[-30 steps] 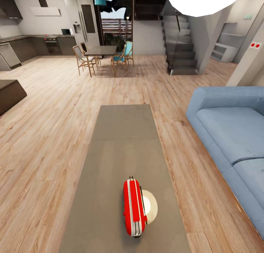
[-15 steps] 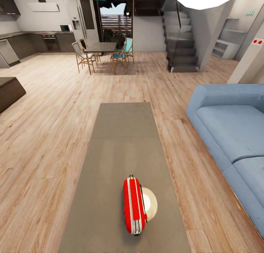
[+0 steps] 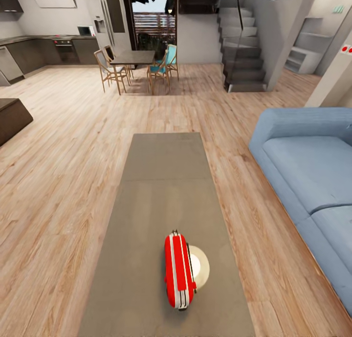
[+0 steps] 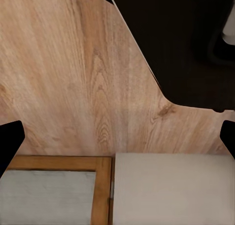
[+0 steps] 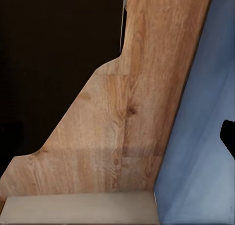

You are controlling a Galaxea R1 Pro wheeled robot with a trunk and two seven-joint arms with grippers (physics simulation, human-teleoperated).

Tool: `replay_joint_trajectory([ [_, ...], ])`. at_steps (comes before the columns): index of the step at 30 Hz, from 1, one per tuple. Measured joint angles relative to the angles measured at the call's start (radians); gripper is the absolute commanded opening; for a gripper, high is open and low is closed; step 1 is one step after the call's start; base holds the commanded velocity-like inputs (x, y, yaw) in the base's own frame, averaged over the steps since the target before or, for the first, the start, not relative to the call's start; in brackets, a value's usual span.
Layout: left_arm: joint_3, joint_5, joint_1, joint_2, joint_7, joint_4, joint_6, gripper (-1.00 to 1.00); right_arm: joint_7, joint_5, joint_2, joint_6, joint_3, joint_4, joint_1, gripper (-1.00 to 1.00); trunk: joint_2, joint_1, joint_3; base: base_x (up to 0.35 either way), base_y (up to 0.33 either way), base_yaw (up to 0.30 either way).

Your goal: Turn on the radio receiver that's on the table in the living room.

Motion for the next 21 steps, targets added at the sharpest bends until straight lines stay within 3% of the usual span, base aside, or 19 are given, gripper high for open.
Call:
replay_joint_trajectory([
  [21,0.000,0.000,0.000,0.000,0.000,0.000,0.001,1.00,0.000,0.000,0.001,0.001,0.000,0.001,0.000,1.00,0.000,0.000,-0.034,0.000,0.000,0.000],
])
